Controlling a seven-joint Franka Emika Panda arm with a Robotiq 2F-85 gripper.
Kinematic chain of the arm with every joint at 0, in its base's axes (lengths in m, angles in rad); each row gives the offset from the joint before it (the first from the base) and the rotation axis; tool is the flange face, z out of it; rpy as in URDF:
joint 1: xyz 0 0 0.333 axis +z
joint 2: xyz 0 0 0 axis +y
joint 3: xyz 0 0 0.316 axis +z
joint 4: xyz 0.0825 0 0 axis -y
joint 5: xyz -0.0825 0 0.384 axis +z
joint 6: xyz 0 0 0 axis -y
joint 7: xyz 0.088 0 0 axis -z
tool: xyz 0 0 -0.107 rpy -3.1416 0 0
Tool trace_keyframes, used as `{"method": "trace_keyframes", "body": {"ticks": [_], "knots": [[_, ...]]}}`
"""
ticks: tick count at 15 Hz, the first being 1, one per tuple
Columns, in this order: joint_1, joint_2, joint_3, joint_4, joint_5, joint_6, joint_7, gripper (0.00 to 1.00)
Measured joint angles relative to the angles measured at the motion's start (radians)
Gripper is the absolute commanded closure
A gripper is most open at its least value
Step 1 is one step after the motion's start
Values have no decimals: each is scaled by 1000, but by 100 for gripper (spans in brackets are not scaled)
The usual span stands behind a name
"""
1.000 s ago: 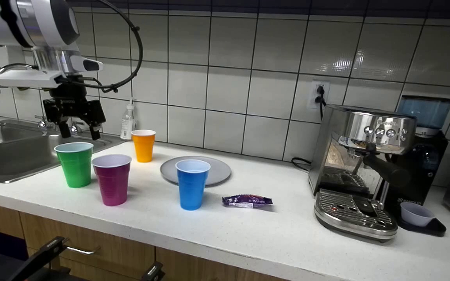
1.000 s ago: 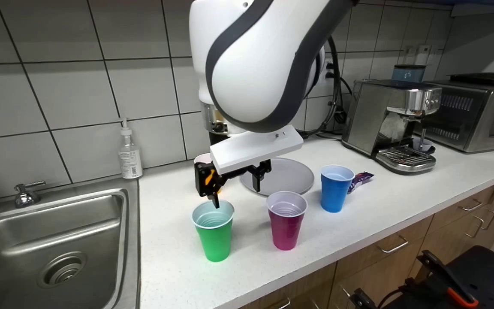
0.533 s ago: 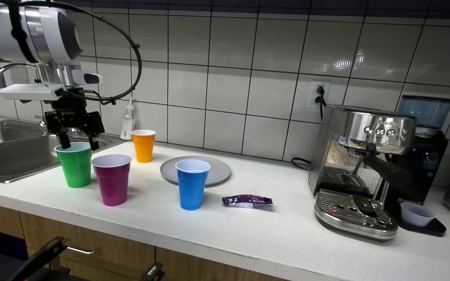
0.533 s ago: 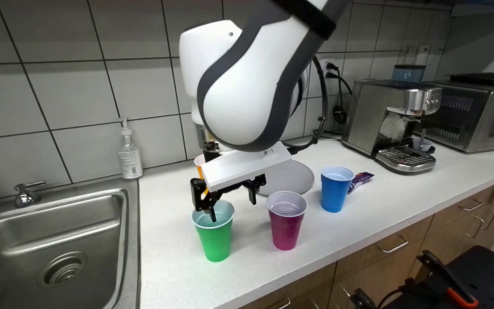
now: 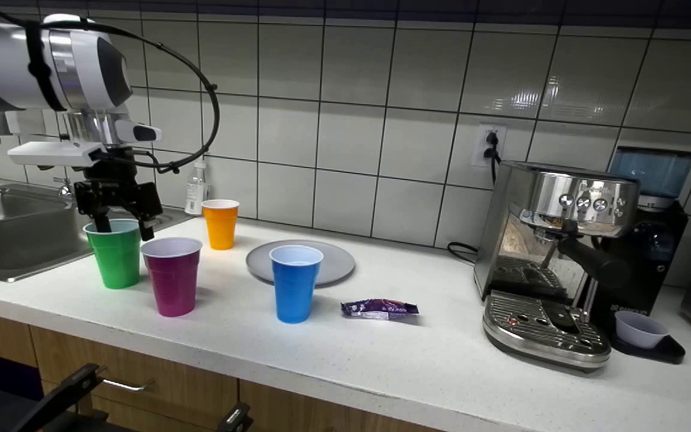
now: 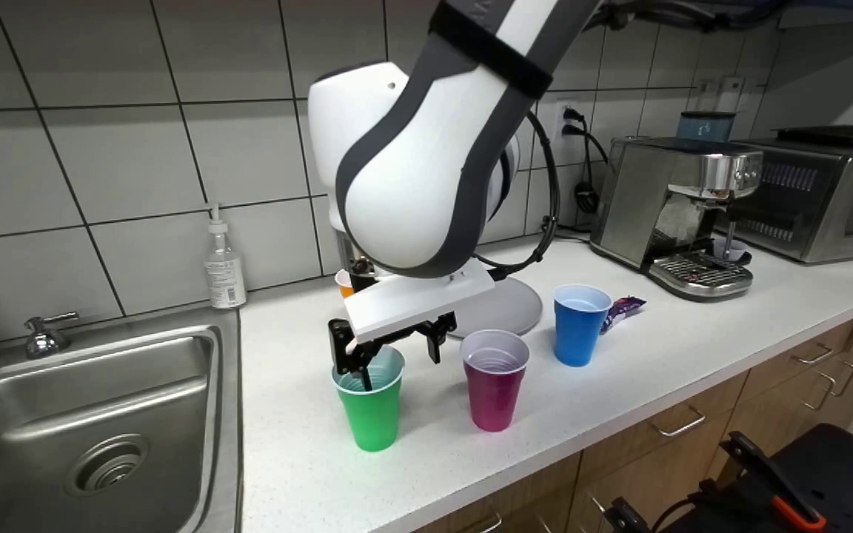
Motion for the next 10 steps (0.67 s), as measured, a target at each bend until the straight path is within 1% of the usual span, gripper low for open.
{"method": "trace_keyframes", "body": {"ticks": [1, 2, 3, 5, 10], "knots": [[3, 2, -4, 1, 0, 1, 0, 28], [7, 3, -9, 2, 0, 3, 0, 34], [10, 4, -13, 2, 0, 5, 0, 44], [13, 5, -18, 3, 0, 8, 1, 60], [17, 5, -23, 5, 0, 16, 1, 97]]}}
